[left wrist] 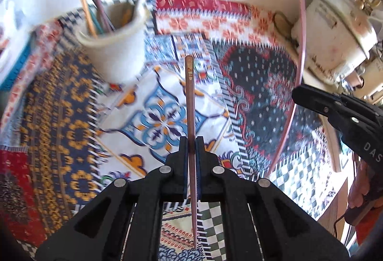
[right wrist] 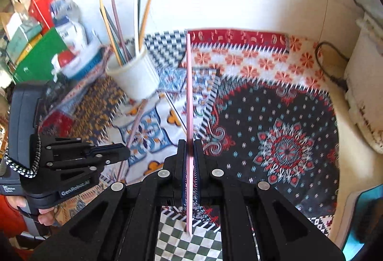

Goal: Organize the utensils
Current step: 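Lift the pink stick upright with the right tool over the white cup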

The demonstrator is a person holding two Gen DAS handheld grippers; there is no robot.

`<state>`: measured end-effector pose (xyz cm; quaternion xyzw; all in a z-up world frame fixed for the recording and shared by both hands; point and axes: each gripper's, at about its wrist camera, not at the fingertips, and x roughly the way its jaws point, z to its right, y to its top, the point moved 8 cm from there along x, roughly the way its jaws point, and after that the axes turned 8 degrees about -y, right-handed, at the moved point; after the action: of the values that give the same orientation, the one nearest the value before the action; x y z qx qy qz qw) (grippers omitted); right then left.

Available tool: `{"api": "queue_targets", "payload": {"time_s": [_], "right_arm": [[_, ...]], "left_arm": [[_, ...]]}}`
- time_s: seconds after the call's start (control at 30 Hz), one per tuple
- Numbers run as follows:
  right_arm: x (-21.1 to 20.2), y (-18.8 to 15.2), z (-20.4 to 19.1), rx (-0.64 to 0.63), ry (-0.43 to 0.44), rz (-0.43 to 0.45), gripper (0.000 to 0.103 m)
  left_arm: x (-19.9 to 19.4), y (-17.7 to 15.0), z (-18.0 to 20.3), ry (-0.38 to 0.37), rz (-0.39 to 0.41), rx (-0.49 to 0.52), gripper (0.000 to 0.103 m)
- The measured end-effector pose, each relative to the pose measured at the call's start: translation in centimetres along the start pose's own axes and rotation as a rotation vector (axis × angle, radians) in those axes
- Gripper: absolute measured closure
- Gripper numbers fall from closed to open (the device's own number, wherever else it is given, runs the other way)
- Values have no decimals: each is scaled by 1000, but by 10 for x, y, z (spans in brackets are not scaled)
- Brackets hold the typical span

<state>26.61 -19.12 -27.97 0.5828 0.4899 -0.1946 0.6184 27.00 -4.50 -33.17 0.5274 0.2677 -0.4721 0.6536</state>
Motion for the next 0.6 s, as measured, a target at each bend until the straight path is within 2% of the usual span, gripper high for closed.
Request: {"api": "queue_targets", "payload": {"time_s": [0.23, 0.4, 0.6], "right_arm": [[-21, 22, -7, 5, -3, 76, 98], [-35, 39, -12, 4, -4, 122, 98], [-51, 63, -19, -16, -7, 184, 98]], "left_arm": [[-56, 23, -13, 17, 141, -25, 99], [-86, 42, -15, 31, 231, -33, 103], [-122, 64, -17, 32, 329, -32, 103]]}}
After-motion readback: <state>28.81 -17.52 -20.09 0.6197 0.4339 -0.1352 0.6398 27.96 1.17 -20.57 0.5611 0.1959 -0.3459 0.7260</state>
